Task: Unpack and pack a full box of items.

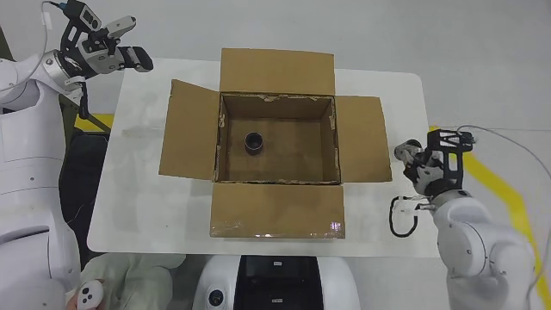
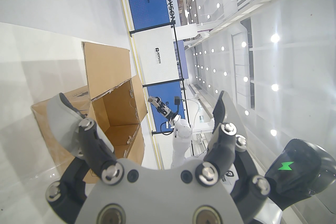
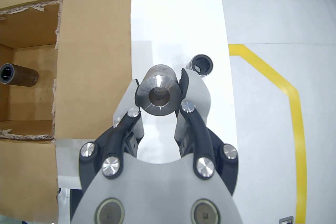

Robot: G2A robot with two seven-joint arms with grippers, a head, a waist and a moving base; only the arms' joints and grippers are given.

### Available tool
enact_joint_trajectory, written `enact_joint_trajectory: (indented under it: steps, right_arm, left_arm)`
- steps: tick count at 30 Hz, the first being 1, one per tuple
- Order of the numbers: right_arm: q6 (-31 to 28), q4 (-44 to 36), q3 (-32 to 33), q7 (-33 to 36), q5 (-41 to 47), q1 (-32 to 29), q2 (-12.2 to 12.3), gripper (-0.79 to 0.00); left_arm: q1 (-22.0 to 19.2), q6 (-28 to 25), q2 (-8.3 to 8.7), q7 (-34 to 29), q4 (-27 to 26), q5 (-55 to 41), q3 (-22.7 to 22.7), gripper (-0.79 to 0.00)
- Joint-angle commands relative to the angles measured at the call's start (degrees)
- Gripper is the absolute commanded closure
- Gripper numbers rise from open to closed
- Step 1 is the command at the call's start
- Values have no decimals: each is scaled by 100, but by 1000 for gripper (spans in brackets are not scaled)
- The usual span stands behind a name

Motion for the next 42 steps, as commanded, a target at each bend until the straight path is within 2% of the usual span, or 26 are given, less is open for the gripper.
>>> enact_joint_trajectory:
  steps: [1, 15, 26, 42]
  right_arm:
    - [30, 117, 87, -2, 52, -11, 2, 0]
    - [65, 1096, 183, 356, 110, 183, 28, 0]
    - [117, 2039, -25, 495, 188, 794, 33, 0]
    - [277, 3007, -239, 561, 40, 1412, 43, 0]
  left_arm:
    - [0, 0, 0, 0, 0, 0, 0, -785]
    - [0, 0, 0, 0, 0, 0, 0, -785]
    - [0, 0, 0, 0, 0, 0, 0, -785]
    - [0, 0, 0, 0, 0, 0, 0, -785]
